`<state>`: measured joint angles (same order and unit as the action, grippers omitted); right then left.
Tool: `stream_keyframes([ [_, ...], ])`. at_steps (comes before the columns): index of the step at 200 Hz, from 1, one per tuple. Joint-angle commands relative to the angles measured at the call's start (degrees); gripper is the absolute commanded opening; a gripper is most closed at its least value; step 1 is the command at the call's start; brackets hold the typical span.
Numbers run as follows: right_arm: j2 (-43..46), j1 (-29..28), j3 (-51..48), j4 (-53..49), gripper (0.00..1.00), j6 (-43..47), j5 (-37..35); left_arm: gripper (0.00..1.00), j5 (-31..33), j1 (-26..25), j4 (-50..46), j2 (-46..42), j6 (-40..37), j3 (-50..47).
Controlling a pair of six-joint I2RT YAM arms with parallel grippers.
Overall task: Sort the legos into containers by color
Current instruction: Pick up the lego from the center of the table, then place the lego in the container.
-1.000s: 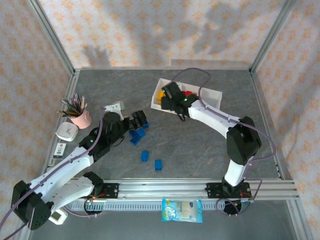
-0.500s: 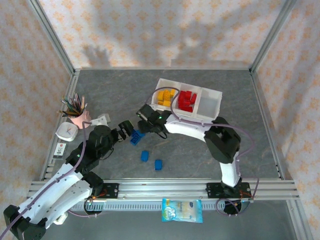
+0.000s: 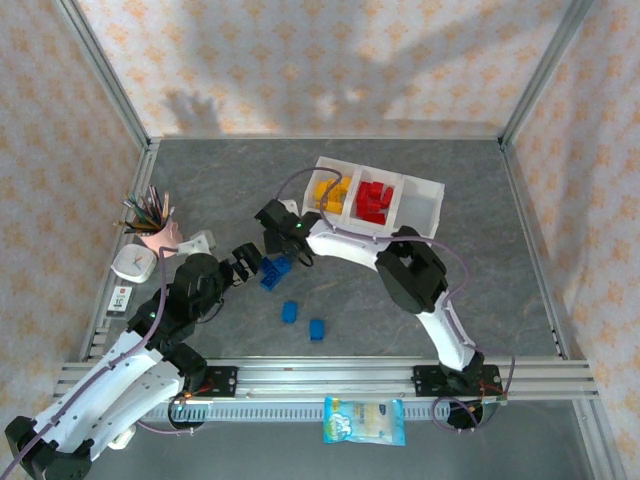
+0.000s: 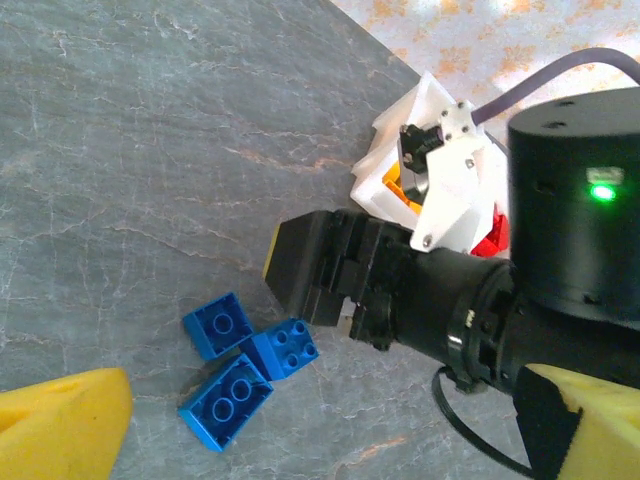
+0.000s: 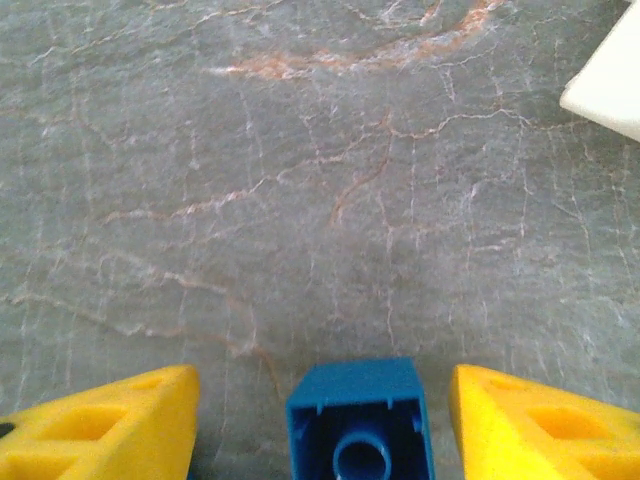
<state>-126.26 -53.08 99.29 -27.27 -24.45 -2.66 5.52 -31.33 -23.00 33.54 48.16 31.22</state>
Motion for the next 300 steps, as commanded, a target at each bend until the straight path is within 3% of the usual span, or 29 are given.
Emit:
stream_keyframes([
  [1,-2.55,1.04,2.82,-3.20,0.62,-0.09,-2.04,0.99,1.69,0.50,-0.47,0.36,0.18,-0.68],
  [87,-3.32,1.53,4.45,-4.02,0.35,1.65,-1.83,0.99,0.66,0.56,1.19,2.56,-0.35,-0.64],
  [121,-0.60,1.81,3.37,-4.05,0.29,1.81,-1.91,0.99,-0.39,0.56,1.98,3.71,-0.78,0.10],
  [174,10.79,3.80,-4.26,-2.28,0.25,1.25,-2.32,0.99,-2.63,0.56,5.07,6.51,-2.33,2.03],
  [235,25.50,10.20,-16.54,-2.20,0.25,-0.33,-6.65,0.99,-9.18,0.38,13.05,15.37,-5.62,5.62],
  [300,33.45,24.25,-25.72,-0.59,0.26,0.39,-6.46,0.99,-11.71,-5.82,24.42,29.72,-7.23,11.40],
])
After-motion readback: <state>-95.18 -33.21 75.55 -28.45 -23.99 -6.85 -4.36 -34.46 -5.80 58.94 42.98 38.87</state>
